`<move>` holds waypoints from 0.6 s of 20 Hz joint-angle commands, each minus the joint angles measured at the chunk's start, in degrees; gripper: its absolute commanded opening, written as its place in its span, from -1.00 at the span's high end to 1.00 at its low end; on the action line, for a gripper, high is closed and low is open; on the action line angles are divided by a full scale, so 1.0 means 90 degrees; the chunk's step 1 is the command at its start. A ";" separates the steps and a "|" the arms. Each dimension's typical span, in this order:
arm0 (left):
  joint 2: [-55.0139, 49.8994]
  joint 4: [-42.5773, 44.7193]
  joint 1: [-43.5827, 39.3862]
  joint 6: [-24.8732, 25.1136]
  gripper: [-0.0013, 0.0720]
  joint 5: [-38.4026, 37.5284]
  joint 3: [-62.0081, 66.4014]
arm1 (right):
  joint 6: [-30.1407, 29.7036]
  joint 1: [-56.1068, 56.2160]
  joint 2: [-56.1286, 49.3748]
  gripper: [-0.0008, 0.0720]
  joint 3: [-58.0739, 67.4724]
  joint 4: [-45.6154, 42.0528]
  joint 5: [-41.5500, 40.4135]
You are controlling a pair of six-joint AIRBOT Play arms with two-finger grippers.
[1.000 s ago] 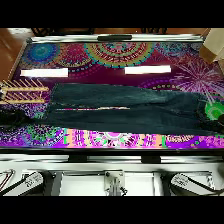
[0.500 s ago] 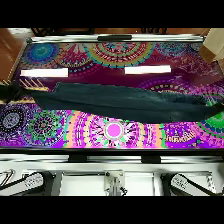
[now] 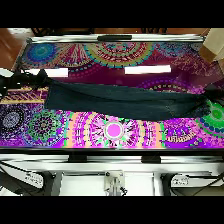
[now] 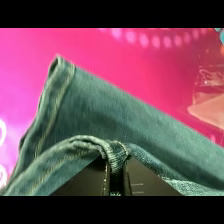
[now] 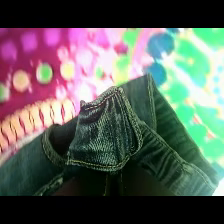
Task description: Fold the shirts.
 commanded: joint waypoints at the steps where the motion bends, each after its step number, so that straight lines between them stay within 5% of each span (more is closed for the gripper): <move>1: -0.0488 -0.0015 -0.0165 -0.0155 0.77 0.0323 0.0321 | 0.0563 0.0036 -0.0209 0.73 0.0019 -0.0136 -0.0515; 6: -0.0517 -0.0002 -0.0155 -0.0262 0.78 0.0758 0.0321 | 0.0784 0.0036 -0.0325 0.73 0.0019 -0.0277 -0.0233; 7: -0.0534 -0.0005 -0.0163 -0.0274 0.77 0.0872 0.0321 | 0.0792 0.0036 -0.0340 0.57 0.0019 -0.0306 -0.0267; 8: -0.0554 -0.0022 -0.0192 -0.0272 0.71 0.0923 0.0321 | 0.0738 0.0039 -0.0352 -0.24 0.0019 -0.0296 -0.0345; 9: -0.0559 -0.0022 -0.0236 -0.0270 0.19 0.0954 0.0321 | 0.0355 0.0039 -0.0325 -0.63 0.0022 -0.0204 -0.0396; 11: -0.0532 -0.0250 -0.0284 -0.0270 -1.00 0.0882 0.0323 | -0.0240 0.0034 -0.0121 -0.66 0.0022 -0.0151 -0.0294; 12: -0.0483 -0.0471 -0.0282 -0.0262 -0.99 0.0770 0.0335 | -0.0498 -0.0022 0.0044 -0.79 0.0022 -0.0185 -0.0151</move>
